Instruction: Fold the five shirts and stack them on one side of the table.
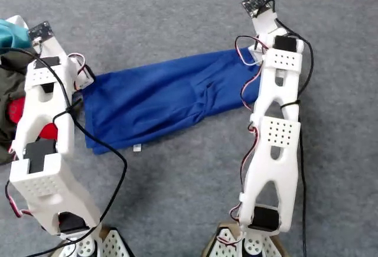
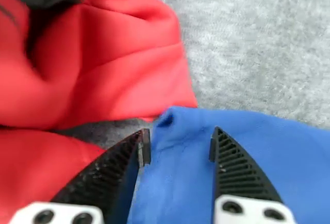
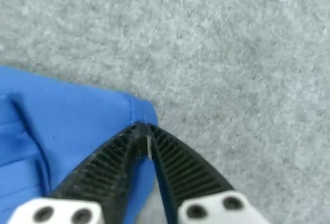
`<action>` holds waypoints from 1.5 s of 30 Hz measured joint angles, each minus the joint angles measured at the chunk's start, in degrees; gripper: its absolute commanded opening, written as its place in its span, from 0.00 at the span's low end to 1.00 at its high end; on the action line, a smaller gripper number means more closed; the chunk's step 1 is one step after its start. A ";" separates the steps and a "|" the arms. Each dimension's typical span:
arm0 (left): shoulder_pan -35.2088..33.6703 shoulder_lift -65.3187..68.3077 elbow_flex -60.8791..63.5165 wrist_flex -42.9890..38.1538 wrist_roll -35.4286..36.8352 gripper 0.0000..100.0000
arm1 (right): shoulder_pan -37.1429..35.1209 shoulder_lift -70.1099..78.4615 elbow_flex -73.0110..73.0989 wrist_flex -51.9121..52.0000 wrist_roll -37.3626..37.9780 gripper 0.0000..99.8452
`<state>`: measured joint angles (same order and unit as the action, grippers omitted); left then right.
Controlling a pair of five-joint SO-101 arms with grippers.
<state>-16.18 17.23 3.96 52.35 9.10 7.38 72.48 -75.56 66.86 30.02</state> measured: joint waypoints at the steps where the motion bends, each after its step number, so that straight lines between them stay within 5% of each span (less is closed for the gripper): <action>1: -0.18 0.00 0.00 0.00 0.00 0.20 | 0.00 -0.35 -0.26 0.97 0.00 0.00; 12: 0.35 0.00 0.00 -0.18 0.53 0.20 | -6.51 -12.75 -14.15 31.21 0.00 0.00; 16: 0.62 0.00 0.00 -0.18 2.11 0.20 | -9.41 -17.14 -11.52 34.46 -2.55 0.00; 31: 0.62 0.00 4.92 -6.59 2.64 0.20 | -26.90 -53.19 54.33 27.08 1.58 0.00; 45: -0.35 0.00 5.98 -9.05 2.64 0.20 | -34.64 -42.81 58.20 16.26 0.18 0.00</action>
<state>-16.53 17.23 9.93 43.30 11.74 -27.25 29.67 -17.36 83.12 30.20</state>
